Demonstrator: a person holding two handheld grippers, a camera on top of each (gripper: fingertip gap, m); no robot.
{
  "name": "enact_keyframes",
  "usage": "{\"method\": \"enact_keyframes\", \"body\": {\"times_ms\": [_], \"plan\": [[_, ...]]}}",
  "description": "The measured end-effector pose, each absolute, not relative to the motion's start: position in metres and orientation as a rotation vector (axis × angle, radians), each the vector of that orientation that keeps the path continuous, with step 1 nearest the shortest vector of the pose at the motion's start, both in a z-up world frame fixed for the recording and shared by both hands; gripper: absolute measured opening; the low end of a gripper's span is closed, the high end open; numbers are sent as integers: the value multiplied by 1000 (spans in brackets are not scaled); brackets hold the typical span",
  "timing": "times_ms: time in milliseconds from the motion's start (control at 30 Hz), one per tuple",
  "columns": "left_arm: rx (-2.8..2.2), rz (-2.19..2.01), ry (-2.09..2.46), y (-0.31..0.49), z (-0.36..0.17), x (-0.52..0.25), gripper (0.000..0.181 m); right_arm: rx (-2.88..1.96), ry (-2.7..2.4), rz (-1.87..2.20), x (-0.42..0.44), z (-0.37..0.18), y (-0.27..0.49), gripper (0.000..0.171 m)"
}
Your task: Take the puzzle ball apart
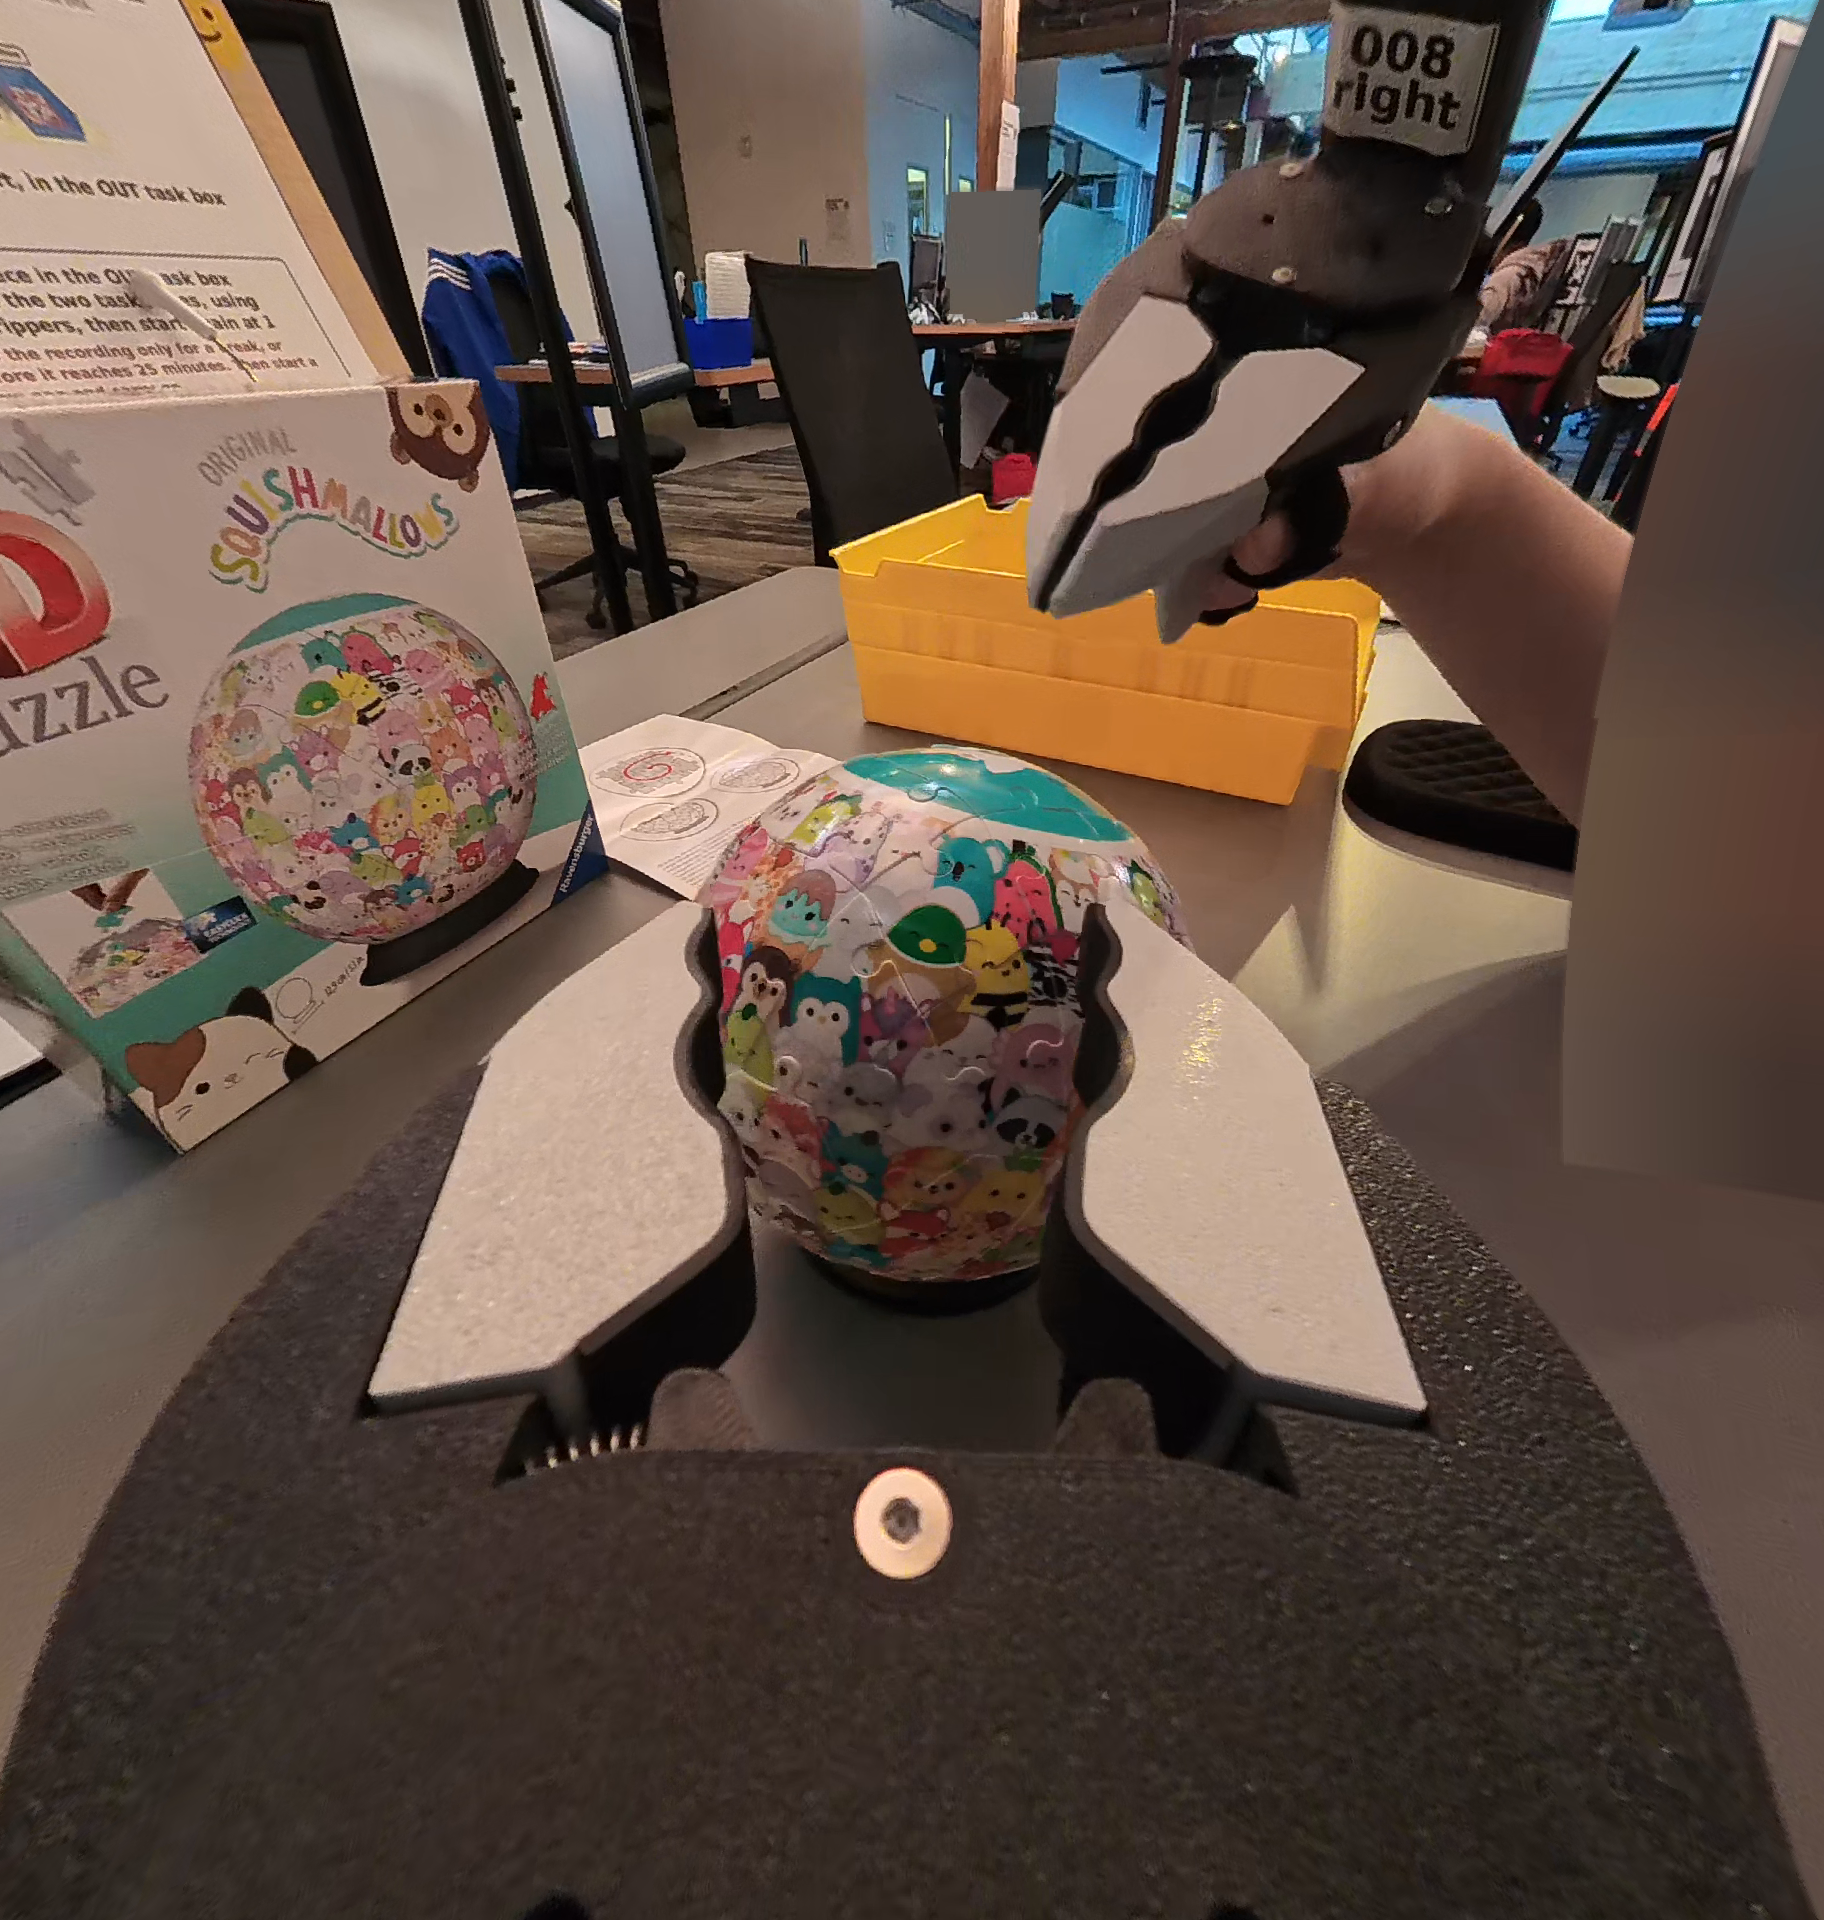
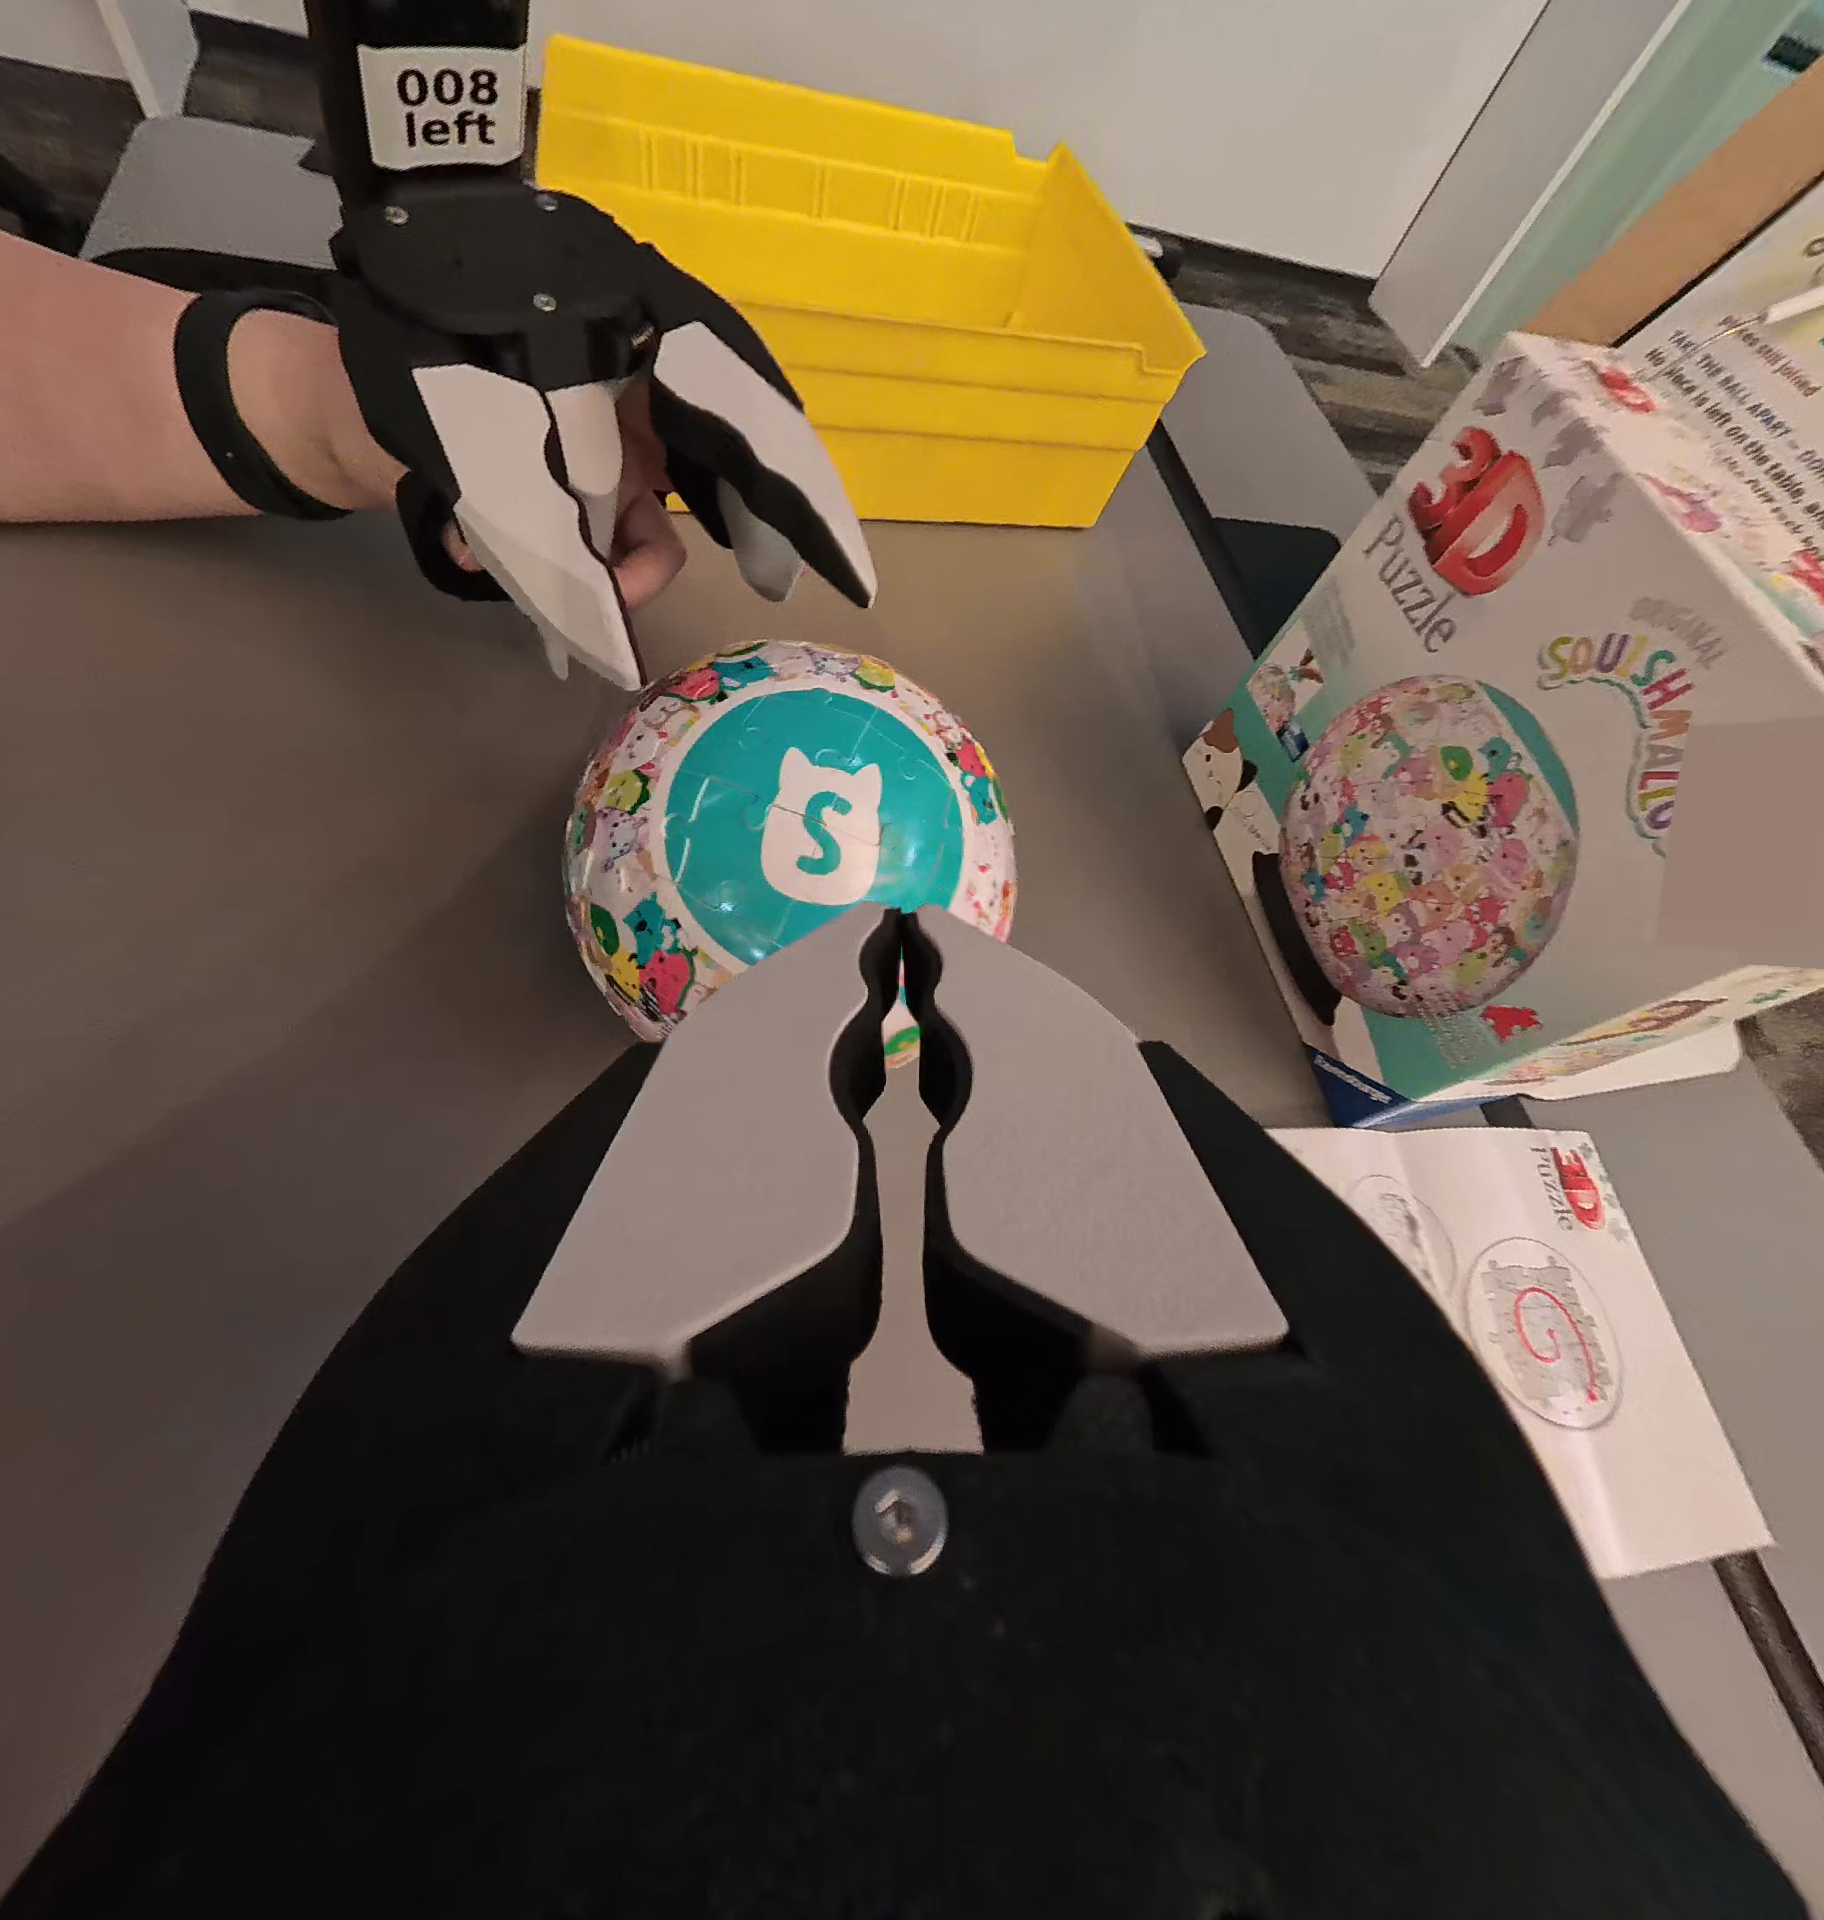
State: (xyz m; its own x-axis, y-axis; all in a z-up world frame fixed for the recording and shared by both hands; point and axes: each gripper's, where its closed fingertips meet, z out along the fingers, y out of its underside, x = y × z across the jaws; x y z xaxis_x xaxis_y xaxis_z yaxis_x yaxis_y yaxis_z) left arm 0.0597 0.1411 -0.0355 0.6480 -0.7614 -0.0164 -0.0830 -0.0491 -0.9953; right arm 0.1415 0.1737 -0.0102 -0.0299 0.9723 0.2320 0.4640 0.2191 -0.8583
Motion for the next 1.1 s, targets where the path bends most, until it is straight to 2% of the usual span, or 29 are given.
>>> {"method": "enact_keyframes", "body": {"times_ms": [667, 900, 1100], "plan": [[-1564, -690, 718, 142, -43, 63, 68, -1405, -1761, 725, 115, -33, 144, 1], [-1568, -725, 679, 146, -45, 61, 77, -1497, -1727, 659, 111, -36, 146, 1], [-1571, -754, 701, 143, -49, 68, 85, -1519, -1690, 652, 112, -36, 148, 8]]}}
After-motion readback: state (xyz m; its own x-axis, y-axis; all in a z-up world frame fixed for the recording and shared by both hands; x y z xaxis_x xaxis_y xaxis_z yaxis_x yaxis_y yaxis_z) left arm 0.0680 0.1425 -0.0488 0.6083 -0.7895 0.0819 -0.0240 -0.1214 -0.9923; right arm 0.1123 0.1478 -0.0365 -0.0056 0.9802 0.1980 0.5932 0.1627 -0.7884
